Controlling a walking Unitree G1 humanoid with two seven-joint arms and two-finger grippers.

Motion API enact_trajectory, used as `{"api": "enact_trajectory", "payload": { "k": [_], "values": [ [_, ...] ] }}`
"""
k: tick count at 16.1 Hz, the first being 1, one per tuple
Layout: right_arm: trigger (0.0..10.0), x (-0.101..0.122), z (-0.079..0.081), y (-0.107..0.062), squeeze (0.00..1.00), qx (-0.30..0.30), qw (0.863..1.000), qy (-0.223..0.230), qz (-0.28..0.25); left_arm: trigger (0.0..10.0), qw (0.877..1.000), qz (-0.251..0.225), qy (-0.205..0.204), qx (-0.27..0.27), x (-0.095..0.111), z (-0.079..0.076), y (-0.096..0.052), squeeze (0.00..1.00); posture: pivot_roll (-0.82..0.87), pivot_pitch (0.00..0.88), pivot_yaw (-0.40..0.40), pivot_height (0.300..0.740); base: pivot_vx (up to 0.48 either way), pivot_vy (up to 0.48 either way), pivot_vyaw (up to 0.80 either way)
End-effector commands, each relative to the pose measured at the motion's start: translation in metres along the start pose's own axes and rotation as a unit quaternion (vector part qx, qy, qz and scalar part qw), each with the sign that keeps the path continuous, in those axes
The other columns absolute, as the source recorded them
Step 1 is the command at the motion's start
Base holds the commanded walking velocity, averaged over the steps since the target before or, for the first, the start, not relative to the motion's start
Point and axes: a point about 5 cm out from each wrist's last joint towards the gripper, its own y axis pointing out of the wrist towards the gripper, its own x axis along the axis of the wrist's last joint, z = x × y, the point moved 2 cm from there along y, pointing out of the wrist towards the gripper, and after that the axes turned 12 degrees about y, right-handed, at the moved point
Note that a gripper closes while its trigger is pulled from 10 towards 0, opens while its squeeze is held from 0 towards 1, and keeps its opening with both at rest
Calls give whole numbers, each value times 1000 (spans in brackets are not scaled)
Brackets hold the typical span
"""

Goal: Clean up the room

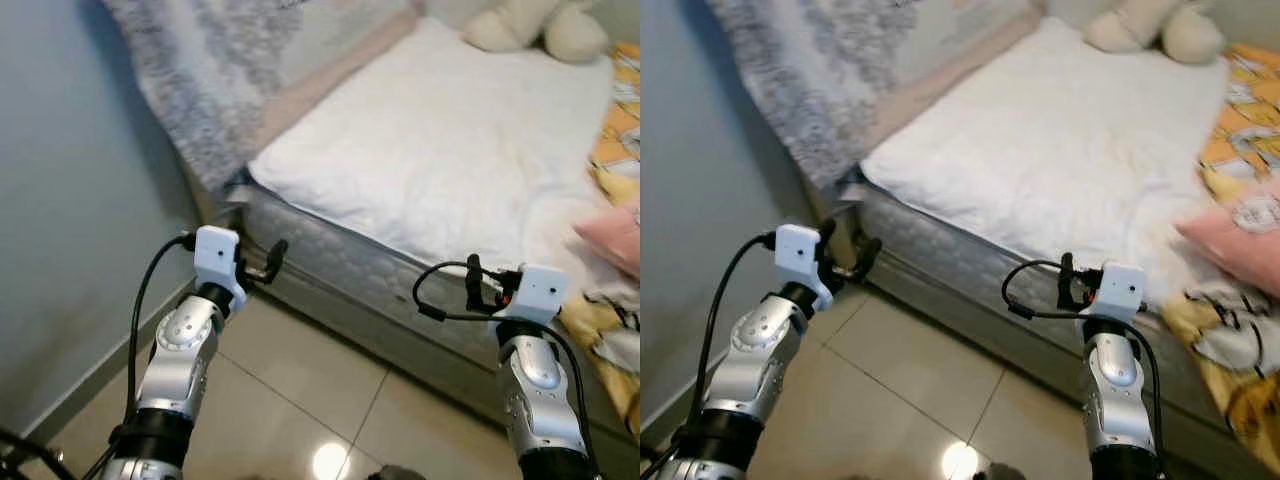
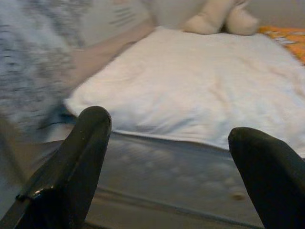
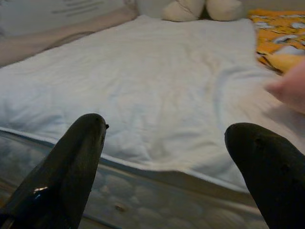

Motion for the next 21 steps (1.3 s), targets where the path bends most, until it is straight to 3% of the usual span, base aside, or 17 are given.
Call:
{"api": "enact_trajectory", "payload": {
  "k": [1, 2, 5, 7, 13, 21],
  "values": [
    [10000, 6, 5, 0, 0, 9, 1000, -7, -15, 10000, 1000, -12, -7, -22, 5, -11, 4, 0, -55, 1, 29, 718, 0, 0, -712],
    [10000, 8, 7, -1, 0, 11, 1000, -12, -23, 10000, 999, -20, -23, -26, 7, -13, 5, 0, -56, 2, 30, 718, 368, 0, -725],
    [10000, 11, 8, -4, 0, 12, 999, -16, -35, 10000, 999, -25, -17, -33, 8, -19, 4, 0, -62, 4, 32, 718, 394, -270, -729],
    [10000, 11, 2, -3, 0, 3, 999, -12, -31, 10000, 998, -31, -23, -50, 10, -28, 5, 0, -72, 10, 32, 718, 394, -268, -731],
    [10000, 16, 3, -3, 0, 6, 999, -25, -33, 10000, 997, -40, -34, -57, 14, -35, 9, 0, -93, 11, 30, 718, 394, -270, -734],
    [10000, 26, 15, 5, 0, 32, 998, -27, -43, 10000, 996, -65, -50, -37, 25, -32, 13, 0, -88, 11, 34, 718, 202, -64, 0]
  ]
}}
